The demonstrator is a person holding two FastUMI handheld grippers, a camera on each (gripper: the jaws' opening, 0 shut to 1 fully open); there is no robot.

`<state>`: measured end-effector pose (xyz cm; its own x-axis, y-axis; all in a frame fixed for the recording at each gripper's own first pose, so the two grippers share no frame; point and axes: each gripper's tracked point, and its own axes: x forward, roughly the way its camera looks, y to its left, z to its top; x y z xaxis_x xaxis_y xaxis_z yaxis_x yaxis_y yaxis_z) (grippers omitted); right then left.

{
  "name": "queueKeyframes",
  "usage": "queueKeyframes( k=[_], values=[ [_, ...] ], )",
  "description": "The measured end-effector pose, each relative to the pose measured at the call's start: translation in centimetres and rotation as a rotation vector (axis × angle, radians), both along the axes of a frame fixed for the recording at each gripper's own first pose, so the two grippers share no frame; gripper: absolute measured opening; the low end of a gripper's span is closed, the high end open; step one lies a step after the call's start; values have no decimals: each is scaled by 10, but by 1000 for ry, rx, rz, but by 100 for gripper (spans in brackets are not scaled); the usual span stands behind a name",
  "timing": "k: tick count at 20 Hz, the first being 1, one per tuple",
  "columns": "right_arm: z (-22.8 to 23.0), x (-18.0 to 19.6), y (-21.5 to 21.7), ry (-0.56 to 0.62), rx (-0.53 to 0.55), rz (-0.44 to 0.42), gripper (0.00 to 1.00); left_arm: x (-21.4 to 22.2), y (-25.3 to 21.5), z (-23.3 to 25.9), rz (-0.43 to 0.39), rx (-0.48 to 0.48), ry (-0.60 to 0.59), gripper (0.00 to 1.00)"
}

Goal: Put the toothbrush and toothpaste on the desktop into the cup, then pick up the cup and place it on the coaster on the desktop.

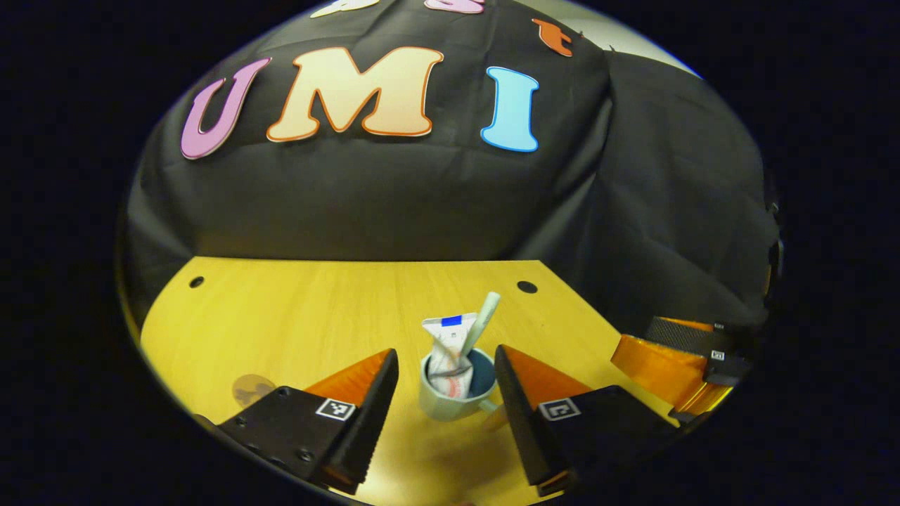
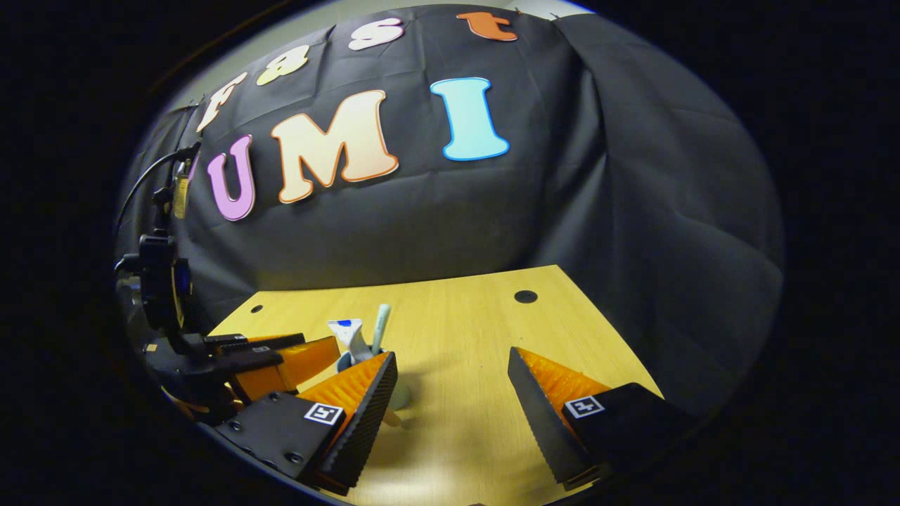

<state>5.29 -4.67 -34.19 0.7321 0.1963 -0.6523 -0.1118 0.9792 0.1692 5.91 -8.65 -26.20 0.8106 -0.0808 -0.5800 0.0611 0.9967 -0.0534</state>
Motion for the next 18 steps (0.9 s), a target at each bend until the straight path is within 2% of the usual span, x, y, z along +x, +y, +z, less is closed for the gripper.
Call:
queueKeyframes(
  k=[1,2,4,7,8,9,14,17,18],
  values=[
    [-6,-4,7,41,0,45,98,-3,10,7,24,35,-18,85],
    [-12,-8,14,81,-6,94,98,-8,20,14,49,64,-33,90],
    [-24,-11,24,152,-32,171,98,-18,41,24,105,91,-50,94],
    [-37,-14,38,203,-84,266,94,-34,76,41,199,107,-93,94],
    [-43,-15,44,227,-102,294,98,-39,88,45,222,117,-98,94],
    [-49,-20,52,253,-108,318,94,-44,101,46,241,127,-98,94],
    [-69,-27,86,338,-145,408,99,-65,160,57,319,150,-104,94],
    [-88,-28,94,422,-177,418,96,-72,192,67,344,169,-112,94],
    [-92,-27,96,450,-179,412,99,-75,201,68,351,174,-111,94]
  ],
)
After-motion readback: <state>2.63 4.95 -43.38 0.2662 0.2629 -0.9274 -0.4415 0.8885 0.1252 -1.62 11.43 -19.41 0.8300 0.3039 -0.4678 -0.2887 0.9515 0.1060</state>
